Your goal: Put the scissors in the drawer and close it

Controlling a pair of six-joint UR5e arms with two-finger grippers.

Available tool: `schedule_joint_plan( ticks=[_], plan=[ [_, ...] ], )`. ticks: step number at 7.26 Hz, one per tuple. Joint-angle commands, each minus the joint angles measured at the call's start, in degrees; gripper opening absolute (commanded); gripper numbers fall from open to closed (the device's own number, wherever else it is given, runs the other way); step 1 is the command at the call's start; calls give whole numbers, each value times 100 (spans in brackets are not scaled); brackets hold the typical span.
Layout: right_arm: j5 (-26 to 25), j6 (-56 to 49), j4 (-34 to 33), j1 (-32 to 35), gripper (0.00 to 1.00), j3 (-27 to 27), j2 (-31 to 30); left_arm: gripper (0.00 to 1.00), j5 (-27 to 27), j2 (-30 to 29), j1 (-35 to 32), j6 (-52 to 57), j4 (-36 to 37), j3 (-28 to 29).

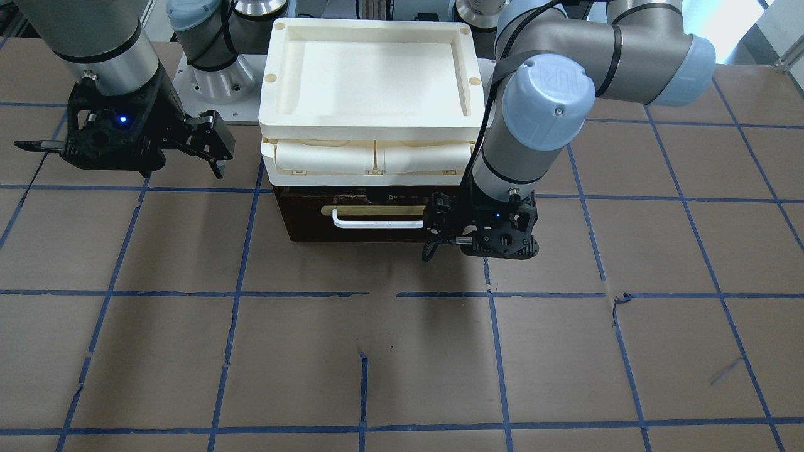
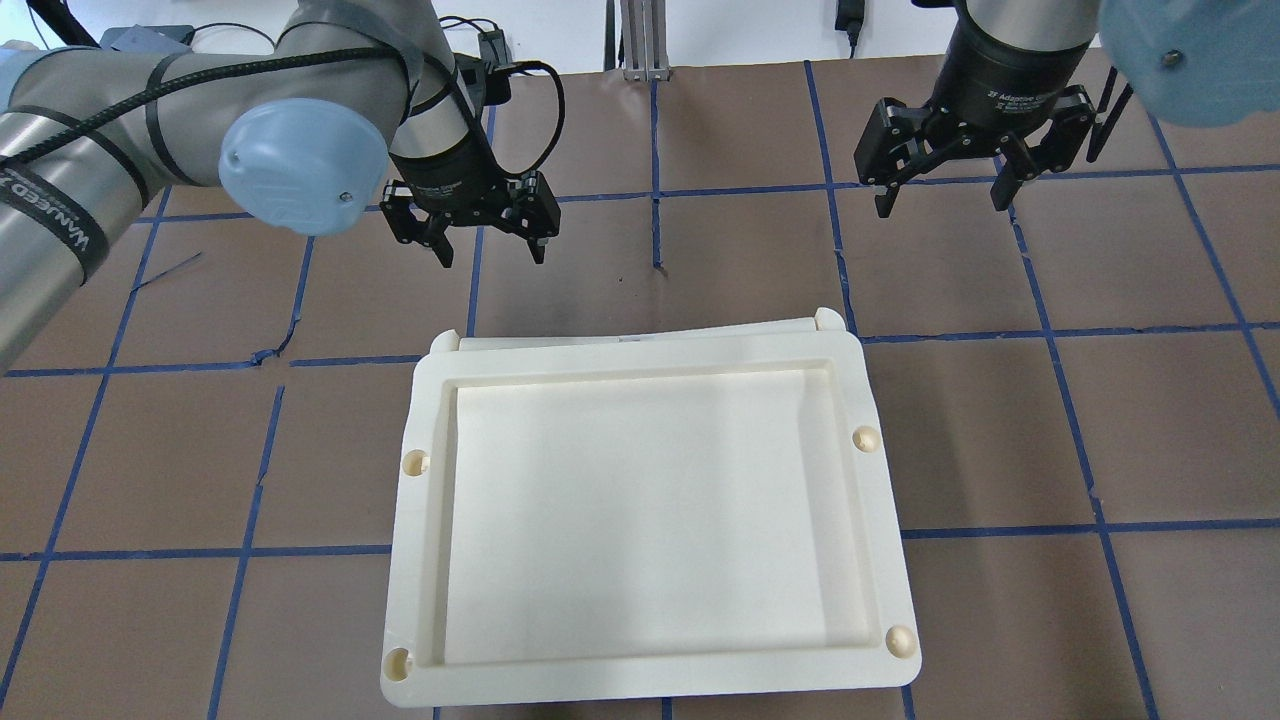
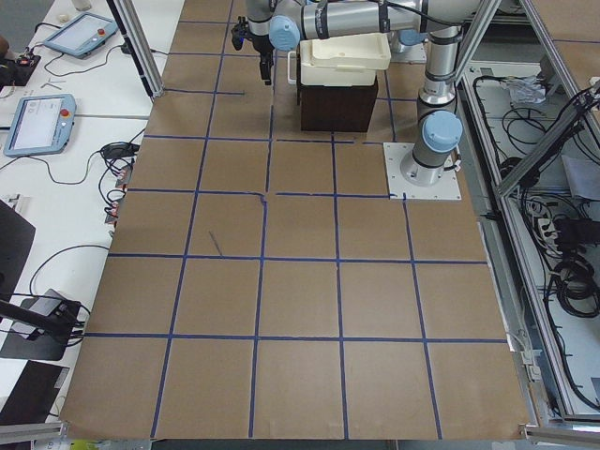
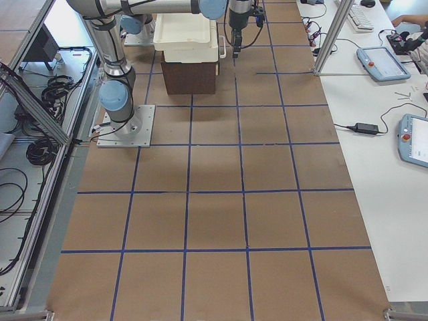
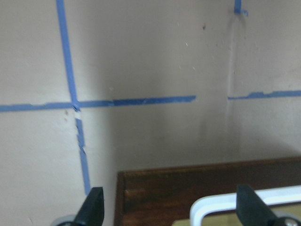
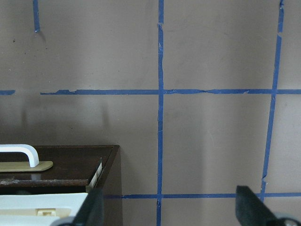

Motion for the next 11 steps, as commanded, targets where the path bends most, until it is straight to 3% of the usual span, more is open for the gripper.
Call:
schedule_joint_plan(
  ticks=[1, 4, 11],
  plan=[
    [7, 0, 0, 0, 100, 0, 0, 100, 211, 436, 225, 90, 65, 33],
    [7, 9, 0, 0, 100, 0, 0, 100, 202, 1166, 1079, 352, -1205, 24],
    [16, 0, 0, 0, 100, 0, 0, 100, 352, 1352, 1142, 450, -1245, 42]
  ],
)
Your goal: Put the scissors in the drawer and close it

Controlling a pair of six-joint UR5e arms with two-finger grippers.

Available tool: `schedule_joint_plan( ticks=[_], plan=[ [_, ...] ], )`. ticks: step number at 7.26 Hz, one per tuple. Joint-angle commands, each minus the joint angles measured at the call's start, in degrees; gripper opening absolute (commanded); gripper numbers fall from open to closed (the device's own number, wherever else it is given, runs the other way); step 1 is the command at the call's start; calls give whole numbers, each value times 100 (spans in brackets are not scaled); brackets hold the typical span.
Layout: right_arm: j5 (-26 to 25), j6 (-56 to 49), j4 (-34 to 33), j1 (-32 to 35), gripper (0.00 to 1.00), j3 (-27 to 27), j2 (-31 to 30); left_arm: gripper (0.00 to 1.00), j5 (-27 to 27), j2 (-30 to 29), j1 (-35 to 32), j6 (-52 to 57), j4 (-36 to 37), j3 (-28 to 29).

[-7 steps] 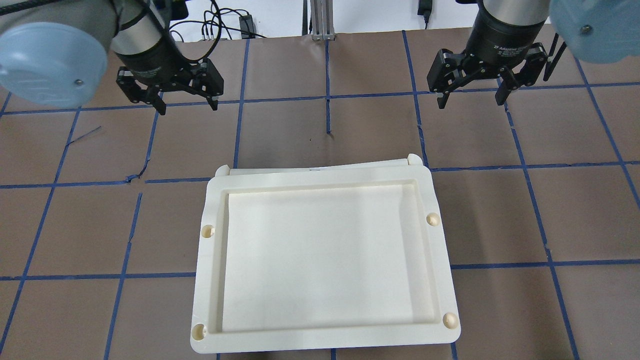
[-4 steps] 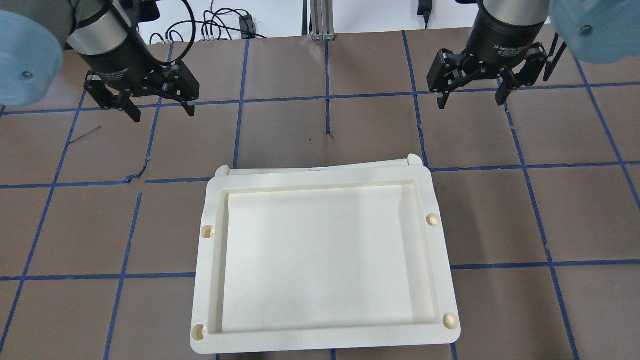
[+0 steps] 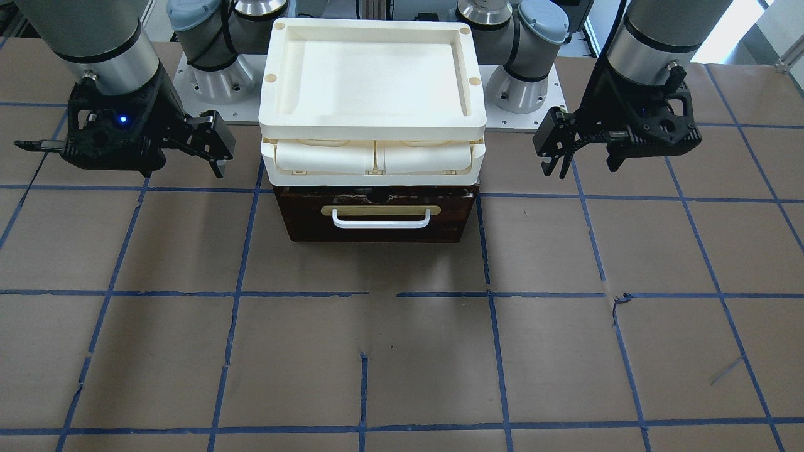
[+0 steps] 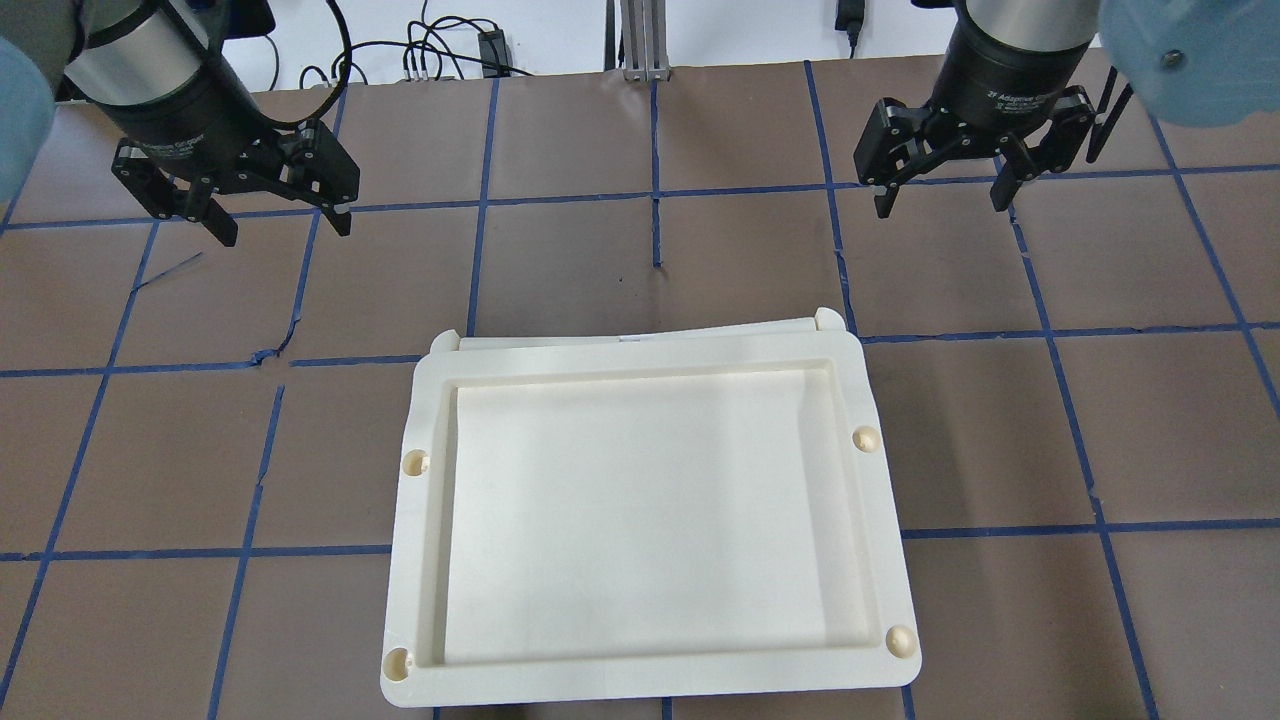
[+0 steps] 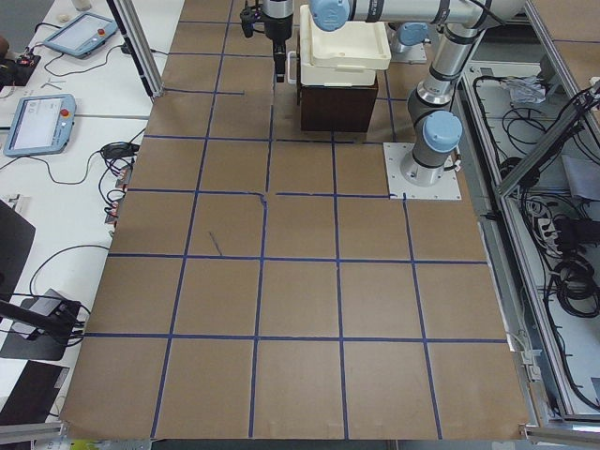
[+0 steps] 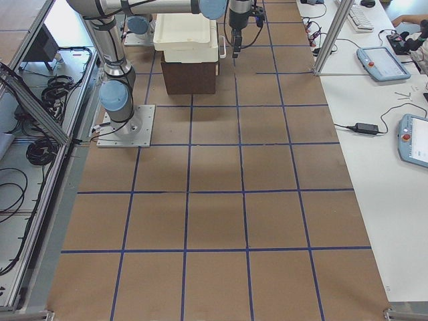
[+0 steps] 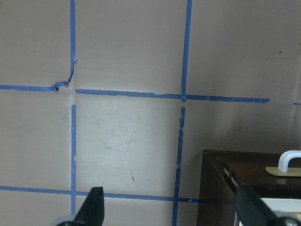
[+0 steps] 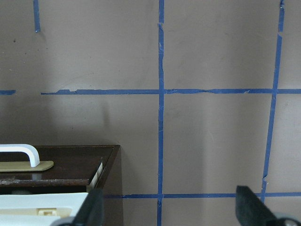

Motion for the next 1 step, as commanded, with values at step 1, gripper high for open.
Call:
schedule_joint_plan(
  ticks=[1],
  plan=[
    [15, 2, 5, 0, 100, 0, 0, 100, -13, 33, -10, -5, 2, -31]
  ],
)
